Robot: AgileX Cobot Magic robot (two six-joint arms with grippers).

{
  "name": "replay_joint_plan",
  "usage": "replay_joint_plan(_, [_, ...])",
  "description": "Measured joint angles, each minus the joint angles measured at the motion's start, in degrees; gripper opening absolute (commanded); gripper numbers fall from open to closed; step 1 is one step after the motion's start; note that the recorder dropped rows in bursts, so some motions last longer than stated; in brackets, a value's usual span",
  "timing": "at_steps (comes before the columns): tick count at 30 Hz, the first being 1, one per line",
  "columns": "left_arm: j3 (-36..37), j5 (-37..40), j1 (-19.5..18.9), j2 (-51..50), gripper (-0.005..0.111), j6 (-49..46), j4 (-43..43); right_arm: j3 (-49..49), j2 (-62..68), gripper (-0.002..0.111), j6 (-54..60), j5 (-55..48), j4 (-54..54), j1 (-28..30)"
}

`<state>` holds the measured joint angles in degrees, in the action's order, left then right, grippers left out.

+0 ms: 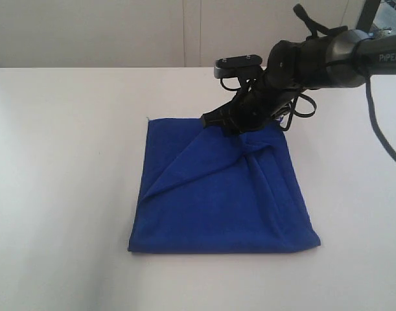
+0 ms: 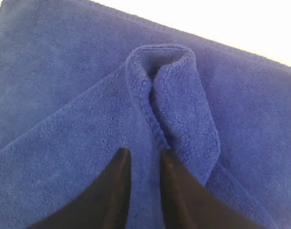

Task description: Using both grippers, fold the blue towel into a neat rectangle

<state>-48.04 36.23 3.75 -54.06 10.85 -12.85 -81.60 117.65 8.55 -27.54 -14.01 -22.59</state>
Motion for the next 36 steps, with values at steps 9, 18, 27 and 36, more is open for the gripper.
replay_joint_plan(9, [0.0,0.0,0.0,0.0,0.0,0.0,0.0,0.0,0.1,0.022,0.0,1.3,2.6,0.0])
replay_joint_plan(18, [0.0,0.0,0.0,0.0,0.0,0.0,0.0,0.0,0.2,0.022,0.0,1.3,5.1,0.0])
replay_joint_plan(27, [0.0,0.0,0.0,0.0,0.0,0.0,0.0,0.0,1.5,0.022,0.0,0.0,3.4,0.0])
replay_joint_plan(36, [0.0,0.0,0.0,0.0,0.0,0.0,0.0,0.0,-0.3,0.014,0.0,-2.3,2.1,0.0])
